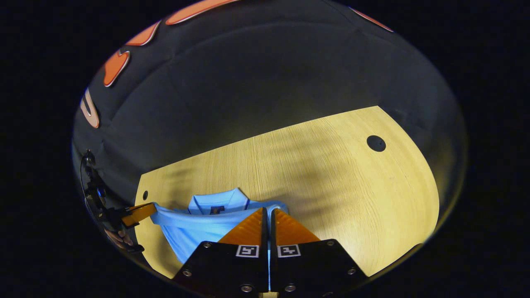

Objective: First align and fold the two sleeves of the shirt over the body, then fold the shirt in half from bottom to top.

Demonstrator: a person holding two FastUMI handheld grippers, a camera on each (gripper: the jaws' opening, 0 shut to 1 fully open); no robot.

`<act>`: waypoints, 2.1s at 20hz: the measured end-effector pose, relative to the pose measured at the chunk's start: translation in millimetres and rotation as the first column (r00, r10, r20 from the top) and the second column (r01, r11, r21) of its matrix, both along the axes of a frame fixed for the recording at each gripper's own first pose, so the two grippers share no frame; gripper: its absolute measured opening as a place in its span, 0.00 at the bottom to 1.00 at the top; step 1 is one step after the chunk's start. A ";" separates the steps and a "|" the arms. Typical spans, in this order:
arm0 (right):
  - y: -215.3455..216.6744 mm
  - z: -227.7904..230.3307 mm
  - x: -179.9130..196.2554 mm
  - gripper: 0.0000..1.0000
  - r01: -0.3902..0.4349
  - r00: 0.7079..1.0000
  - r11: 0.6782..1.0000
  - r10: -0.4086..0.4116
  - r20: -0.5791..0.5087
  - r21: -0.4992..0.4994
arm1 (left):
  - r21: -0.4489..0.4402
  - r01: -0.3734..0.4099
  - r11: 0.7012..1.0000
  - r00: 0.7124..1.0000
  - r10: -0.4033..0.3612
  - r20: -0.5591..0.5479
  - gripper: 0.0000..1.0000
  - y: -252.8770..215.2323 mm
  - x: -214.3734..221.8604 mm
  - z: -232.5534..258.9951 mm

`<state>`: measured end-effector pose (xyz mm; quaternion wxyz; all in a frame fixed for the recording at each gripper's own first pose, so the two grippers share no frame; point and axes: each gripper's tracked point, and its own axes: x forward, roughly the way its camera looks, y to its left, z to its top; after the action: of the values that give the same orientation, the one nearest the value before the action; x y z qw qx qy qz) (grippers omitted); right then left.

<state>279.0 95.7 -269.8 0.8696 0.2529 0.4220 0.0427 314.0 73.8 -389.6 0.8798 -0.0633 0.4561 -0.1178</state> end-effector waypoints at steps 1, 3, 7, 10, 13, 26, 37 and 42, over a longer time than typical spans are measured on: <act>-1.3 -1.5 1.7 0.02 0.009 1.000 1.000 -0.009 -0.003 0.006 | 0.005 0.003 1.000 1.000 -0.003 0.002 0.08 0.2 3.5 1.0; -6.3 0.0 4.6 0.04 0.036 0.999 0.999 -0.036 -0.004 0.000 | 0.027 -0.005 1.000 1.000 0.005 0.012 0.16 3.1 6.3 0.4; -15.2 18.0 -5.7 0.42 0.050 0.998 0.998 -0.049 0.035 -0.027 | 0.010 -0.051 0.999 0.999 0.051 0.009 0.78 2.5 -10.8 20.7; -20.9 37.2 -20.8 0.52 0.034 0.997 0.998 -0.030 0.075 -0.059 | 0.006 -0.074 0.997 0.995 0.073 0.068 0.91 5.2 -24.1 54.5; -18.7 65.7 -35.4 0.65 0.029 0.989 0.997 -0.019 0.147 -0.067 | 0.026 -0.075 0.997 0.987 0.070 0.141 0.98 11.0 -38.7 91.6; -74.8 207.1 -168.4 0.87 0.156 0.854 0.981 -0.075 0.515 -0.114 | 0.038 -0.157 0.987 0.859 0.117 0.498 0.99 8.6 -160.9 266.6; -106.7 270.7 -292.1 0.87 0.268 0.713 0.945 -0.063 0.698 -0.188 | 0.027 -0.224 0.974 0.724 0.147 0.674 0.98 6.2 -305.0 350.0; -110.8 279.1 -331.8 0.87 0.297 0.669 0.942 -0.087 0.738 -0.158 | -0.007 -0.296 0.955 0.600 0.192 0.776 0.98 11.9 -347.8 380.9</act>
<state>-52.8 -15.0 9.3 0.9899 0.1404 0.0188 -0.0107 -33.8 85.7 -8.7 0.9993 -0.0151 0.0311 0.0162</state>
